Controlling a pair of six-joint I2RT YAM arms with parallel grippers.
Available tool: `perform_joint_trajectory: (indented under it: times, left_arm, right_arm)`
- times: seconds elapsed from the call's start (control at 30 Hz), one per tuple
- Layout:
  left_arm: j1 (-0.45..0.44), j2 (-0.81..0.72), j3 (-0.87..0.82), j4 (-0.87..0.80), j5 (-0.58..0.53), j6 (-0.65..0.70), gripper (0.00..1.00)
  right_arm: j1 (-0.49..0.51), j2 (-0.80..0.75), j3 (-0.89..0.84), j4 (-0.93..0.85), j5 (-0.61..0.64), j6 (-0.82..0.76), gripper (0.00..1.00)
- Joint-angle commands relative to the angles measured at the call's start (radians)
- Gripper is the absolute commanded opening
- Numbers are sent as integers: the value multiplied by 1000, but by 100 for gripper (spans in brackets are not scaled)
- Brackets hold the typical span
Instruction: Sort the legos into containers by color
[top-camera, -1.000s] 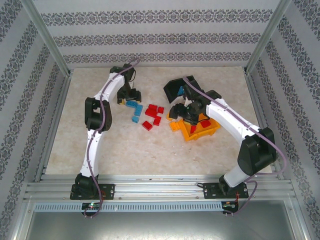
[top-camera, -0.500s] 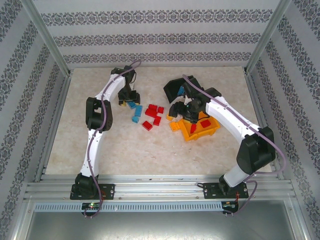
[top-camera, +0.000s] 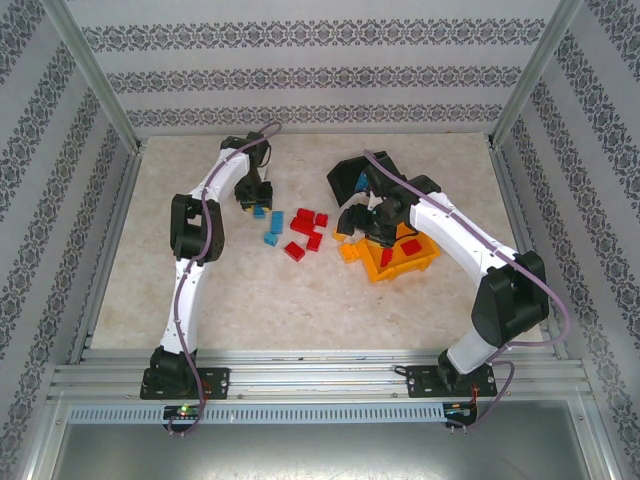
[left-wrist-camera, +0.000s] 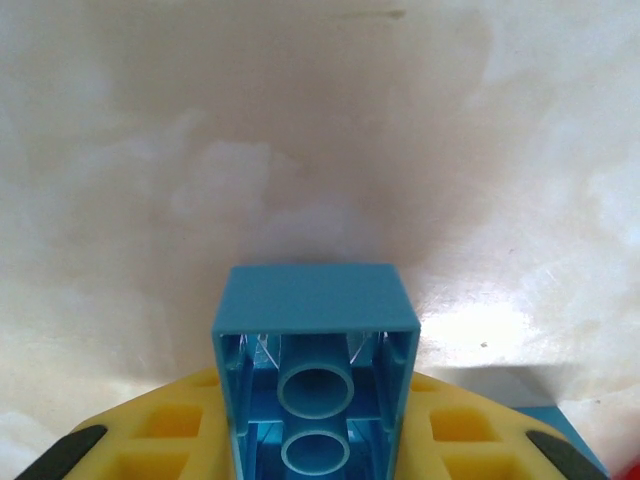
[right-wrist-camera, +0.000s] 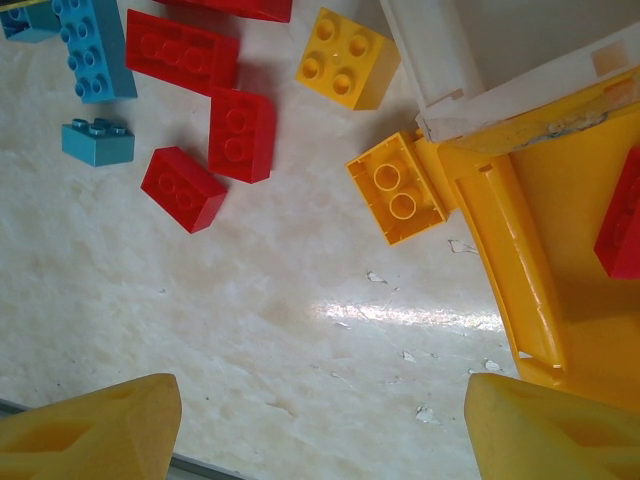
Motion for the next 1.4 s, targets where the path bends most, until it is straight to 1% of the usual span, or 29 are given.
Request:
perform_joint_trajectory:
  times: [0.0, 0.07, 0.17, 0.27, 0.33, 0.4, 0.47, 0.53, 0.63, 0.7, 0.77, 0.8, 0.83, 0.87, 0.97, 1.07, 1.13, 1.23, 1.3, 1.37]
  left_arm:
    - [1, -72, -14, 14, 75, -39, 28]
    - [-2, -100, -11, 48, 148, -91, 28]
    - [-25, -127, -27, 178, 334, -227, 28]
    - [-67, -126, -70, 421, 519, -448, 28]
    - [-98, -112, -99, 622, 586, -598, 28]
    - [-129, -74, -87, 763, 623, -721, 29]
    - [-160, 1, -6, 860, 651, -825, 29]
    - [-188, 87, 112, 892, 670, -893, 29]
    - [-212, 201, 277, 925, 668, -975, 29]
    - [-214, 240, 308, 980, 659, -1037, 30]
    - [-213, 258, 307, 1028, 651, -1080, 33]
    - [-213, 263, 308, 1042, 649, -1090, 37]
    - [-213, 267, 308, 1053, 649, -1097, 46]
    - [-213, 270, 307, 1059, 648, -1102, 51]
    - [-213, 266, 307, 1047, 652, -1089, 58]
    - [-212, 247, 306, 1018, 672, -1054, 61]
    - [-208, 215, 296, 966, 682, -997, 62]
    - [-201, 142, 256, 854, 684, -873, 63]
    - [-193, 81, 217, 779, 679, -784, 63]
    - [-185, 8, 175, 670, 646, -669, 64]
  right_arm:
    - [-6, -27, 9, -20, 33, -14, 75]
    - [-25, -55, -7, -18, 48, -13, 75]
    - [-78, -124, -68, 11, 40, 10, 75]
    - [-151, -199, -145, 41, 10, 35, 75]
    - [-189, -234, -182, 49, -9, 42, 75]
    - [-214, -261, -207, 52, -16, 43, 75]
    - [-230, -282, -224, 49, -20, 41, 75]
    - [-240, -297, -239, 51, -22, 41, 75]
    - [-251, -321, -258, 53, -26, 42, 75]
    - [-254, -337, -265, 49, -26, 42, 75]
    - [-256, -351, -273, 45, -21, 40, 75]
    - [-257, -357, -277, 43, -20, 41, 75]
    - [-259, -362, -283, 43, -21, 41, 75]
    - [-259, -367, -287, 43, -23, 41, 75]
    - [-258, -369, -293, 47, -26, 45, 75]
    - [-255, -356, -285, 53, -31, 41, 75]
    - [-242, -338, -268, 50, -25, 31, 75]
    - [-193, -288, -215, 30, 0, -4, 75]
    - [-146, -228, -169, 13, 5, -37, 75]
    - [-90, -138, -93, -32, 4, -77, 74]
